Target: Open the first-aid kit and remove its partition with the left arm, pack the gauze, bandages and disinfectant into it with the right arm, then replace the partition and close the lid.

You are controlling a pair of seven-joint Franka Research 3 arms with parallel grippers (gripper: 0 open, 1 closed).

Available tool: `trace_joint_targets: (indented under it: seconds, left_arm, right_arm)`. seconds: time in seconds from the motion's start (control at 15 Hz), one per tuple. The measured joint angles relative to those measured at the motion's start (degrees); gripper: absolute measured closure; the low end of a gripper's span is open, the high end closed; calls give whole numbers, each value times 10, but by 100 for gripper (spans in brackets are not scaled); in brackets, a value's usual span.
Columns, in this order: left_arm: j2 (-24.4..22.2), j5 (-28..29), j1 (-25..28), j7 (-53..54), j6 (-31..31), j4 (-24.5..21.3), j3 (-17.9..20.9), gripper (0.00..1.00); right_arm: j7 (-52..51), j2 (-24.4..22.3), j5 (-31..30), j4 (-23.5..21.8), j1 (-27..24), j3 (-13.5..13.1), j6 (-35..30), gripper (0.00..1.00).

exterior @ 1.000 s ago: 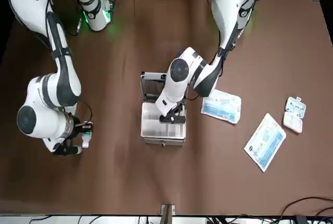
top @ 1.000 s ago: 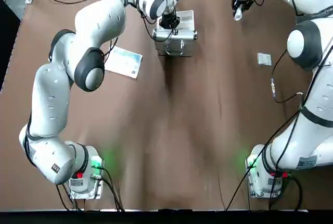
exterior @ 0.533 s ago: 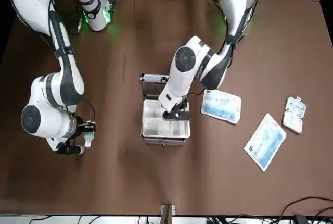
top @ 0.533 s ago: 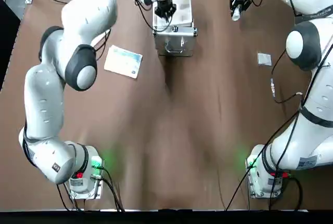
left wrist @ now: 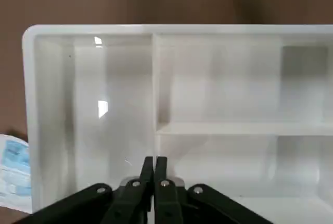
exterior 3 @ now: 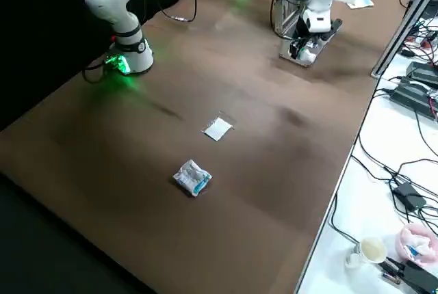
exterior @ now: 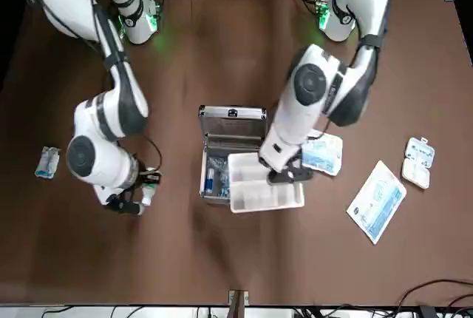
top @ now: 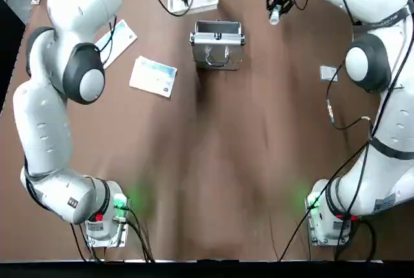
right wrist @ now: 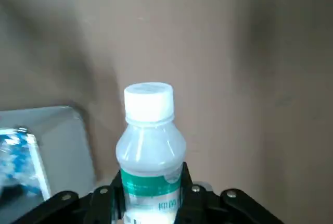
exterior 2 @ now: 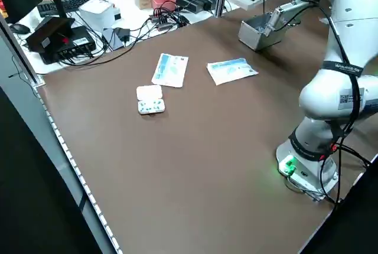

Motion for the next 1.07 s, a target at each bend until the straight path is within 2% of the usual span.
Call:
trace_joint_targets:
  seconds: [0.2,0.27,0.6,1.07]
  left_arm:
    - [-1,0,39,53,-12,-3,1,96]
    - [-1,0,66,96,-14,-11,1,96]
    - [26,0,112,161,-12,-25,3,96]
    - [110,0,132,238,75,-27,5,96]
  right_arm:
    - [56,6,5,0,33,1,48,60]
    - [81,15,8,2,52,1,64,60]
    - [102,43,43,14,90,1,81,60]
    - [103,73,65,17,134,1,106,60]
